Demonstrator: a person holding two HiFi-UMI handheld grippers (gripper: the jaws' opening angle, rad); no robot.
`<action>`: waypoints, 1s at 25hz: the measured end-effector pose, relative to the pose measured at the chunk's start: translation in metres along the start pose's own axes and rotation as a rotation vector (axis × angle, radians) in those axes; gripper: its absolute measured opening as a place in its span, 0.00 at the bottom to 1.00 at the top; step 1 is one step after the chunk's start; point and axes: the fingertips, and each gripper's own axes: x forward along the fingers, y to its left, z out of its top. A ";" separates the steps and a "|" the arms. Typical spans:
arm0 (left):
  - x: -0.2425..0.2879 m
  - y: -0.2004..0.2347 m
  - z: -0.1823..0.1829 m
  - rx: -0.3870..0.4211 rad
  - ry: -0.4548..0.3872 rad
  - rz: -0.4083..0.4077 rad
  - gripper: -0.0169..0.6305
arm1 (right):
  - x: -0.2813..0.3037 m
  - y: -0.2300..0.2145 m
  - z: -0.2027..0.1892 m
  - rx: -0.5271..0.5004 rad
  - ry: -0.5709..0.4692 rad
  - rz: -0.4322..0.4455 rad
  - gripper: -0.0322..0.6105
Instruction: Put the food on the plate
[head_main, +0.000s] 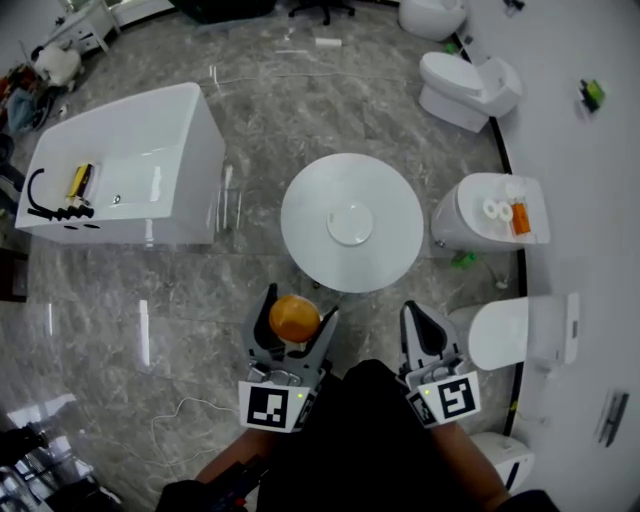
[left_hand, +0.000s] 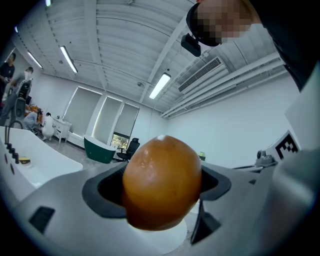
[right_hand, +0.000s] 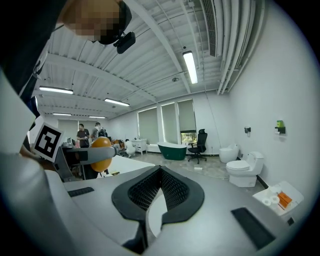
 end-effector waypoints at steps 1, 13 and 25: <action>0.001 0.003 0.001 -0.009 -0.002 0.016 0.63 | 0.002 -0.004 0.002 0.003 0.003 -0.002 0.06; 0.009 -0.001 -0.028 0.035 0.086 0.155 0.63 | 0.015 -0.035 0.022 0.020 -0.048 0.132 0.06; 0.063 -0.014 -0.059 0.094 0.119 0.069 0.63 | 0.034 -0.040 0.017 0.024 -0.020 0.193 0.06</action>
